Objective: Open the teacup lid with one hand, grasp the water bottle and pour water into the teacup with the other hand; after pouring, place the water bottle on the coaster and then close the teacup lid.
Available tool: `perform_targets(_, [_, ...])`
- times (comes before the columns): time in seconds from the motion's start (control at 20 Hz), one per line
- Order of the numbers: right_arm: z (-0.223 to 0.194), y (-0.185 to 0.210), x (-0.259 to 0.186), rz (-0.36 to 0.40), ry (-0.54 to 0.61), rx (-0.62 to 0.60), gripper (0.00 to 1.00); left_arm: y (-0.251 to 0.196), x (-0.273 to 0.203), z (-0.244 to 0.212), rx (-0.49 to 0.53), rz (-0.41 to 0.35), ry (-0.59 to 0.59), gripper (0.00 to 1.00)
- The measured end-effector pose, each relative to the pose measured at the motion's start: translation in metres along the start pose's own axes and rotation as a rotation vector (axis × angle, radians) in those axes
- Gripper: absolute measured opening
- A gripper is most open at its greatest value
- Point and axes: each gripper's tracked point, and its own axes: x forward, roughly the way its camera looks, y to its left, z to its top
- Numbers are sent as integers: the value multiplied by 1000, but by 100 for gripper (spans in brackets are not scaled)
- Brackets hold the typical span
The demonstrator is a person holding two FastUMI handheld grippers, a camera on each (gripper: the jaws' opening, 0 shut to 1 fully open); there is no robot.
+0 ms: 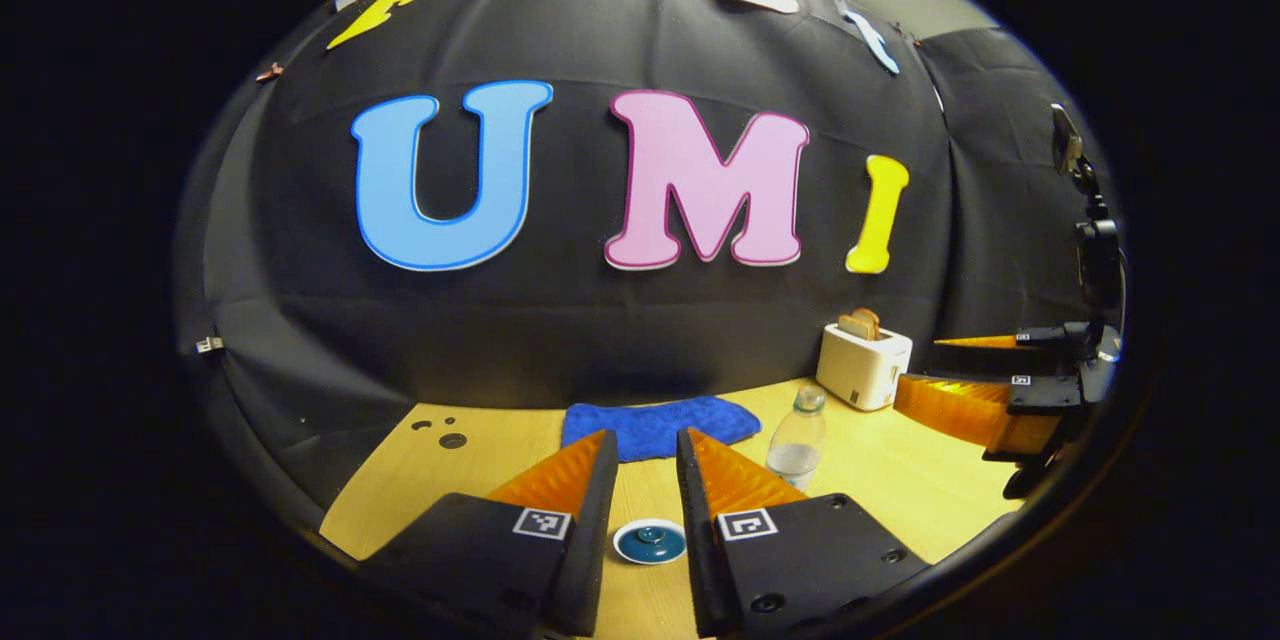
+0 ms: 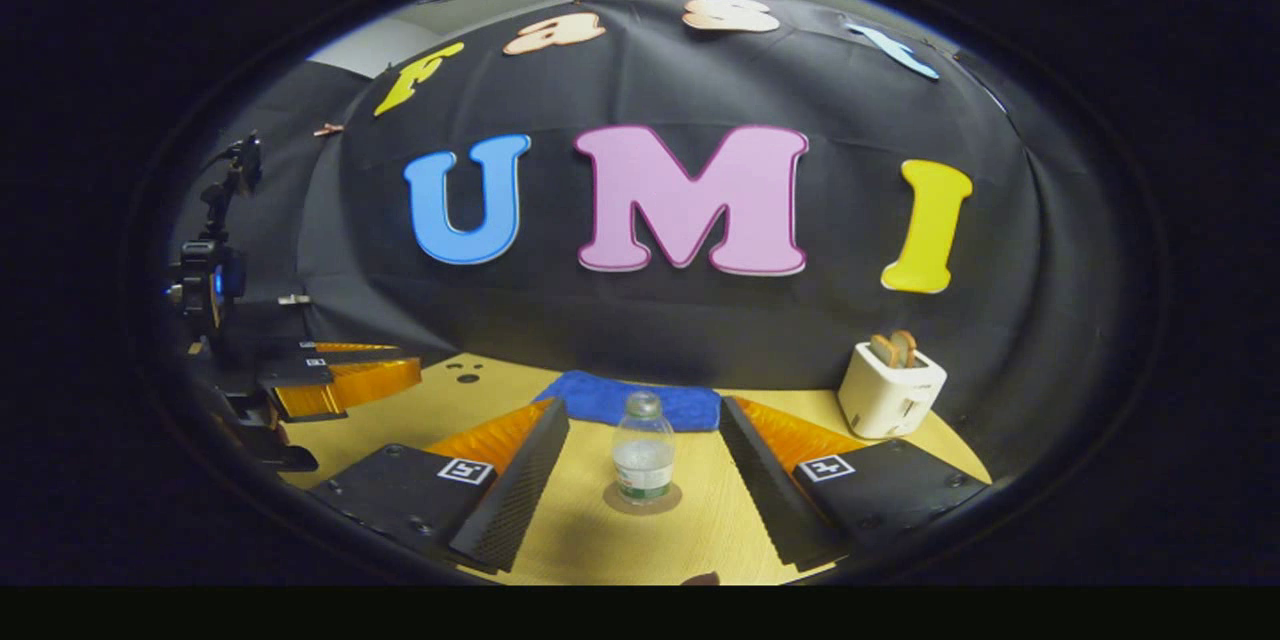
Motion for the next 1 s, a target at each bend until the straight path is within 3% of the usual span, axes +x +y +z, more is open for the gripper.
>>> perform_targets(0.3, [55,9,-31,-5,-61,-37,95,2,-35,49,18,4,-42,39])
perform_targets(0.45, [62,13,-44,-7,-66,-39,97,3,-48,57,26,8,-52,40])
perform_targets(0.5, [63,12,-47,-12,-66,-41,96,4,-53,60,30,13,-57,50])
perform_targets(0.7, [68,14,-56,-13,-76,-58,97,10,-63,63,47,15,-70,49])
perform_targets(0.85, [72,13,-58,-26,-82,-65,97,16,-66,62,50,15,-73,56])
perform_targets(1.0, [77,13,-56,-46,-87,-63,96,19,-67,64,55,5,-82,57])
